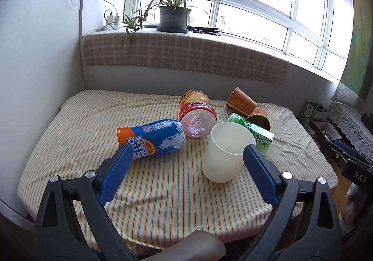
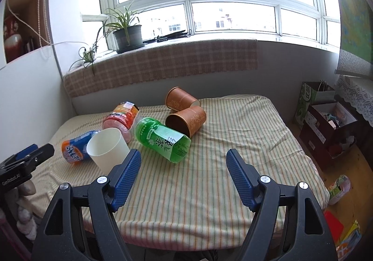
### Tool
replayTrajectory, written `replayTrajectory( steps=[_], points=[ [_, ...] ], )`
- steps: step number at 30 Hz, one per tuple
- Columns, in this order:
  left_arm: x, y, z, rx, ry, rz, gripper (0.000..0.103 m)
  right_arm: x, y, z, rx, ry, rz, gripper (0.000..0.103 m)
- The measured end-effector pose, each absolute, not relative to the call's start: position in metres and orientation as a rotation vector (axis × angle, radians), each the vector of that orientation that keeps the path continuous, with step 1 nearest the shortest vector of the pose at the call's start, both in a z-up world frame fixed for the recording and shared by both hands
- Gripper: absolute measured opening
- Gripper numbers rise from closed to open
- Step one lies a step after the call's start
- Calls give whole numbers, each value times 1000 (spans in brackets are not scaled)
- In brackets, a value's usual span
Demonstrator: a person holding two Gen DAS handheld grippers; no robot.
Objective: Flip cup upright
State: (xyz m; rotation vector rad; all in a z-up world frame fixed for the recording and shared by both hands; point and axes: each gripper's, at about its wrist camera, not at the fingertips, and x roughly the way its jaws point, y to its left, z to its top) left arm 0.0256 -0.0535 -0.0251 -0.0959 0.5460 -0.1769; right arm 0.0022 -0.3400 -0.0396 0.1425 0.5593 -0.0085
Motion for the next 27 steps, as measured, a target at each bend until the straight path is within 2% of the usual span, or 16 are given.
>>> replayTrajectory(
  steps=[1,3,9,27],
  points=[
    [20,-53,-20,-94,509,-161,103,1,-339,-38,146,548,-7,75],
    [13,-53,-12,-74,460,-135,103,0,-338,-35,149,523,-8,83],
    [4,-55,-2,-41,416,-114,103,-3,-332,-28,129,470,-23,83],
    [-3,-54,3,-36,404,-97,103,-3,-330,-26,132,465,-22,84]
  ],
)
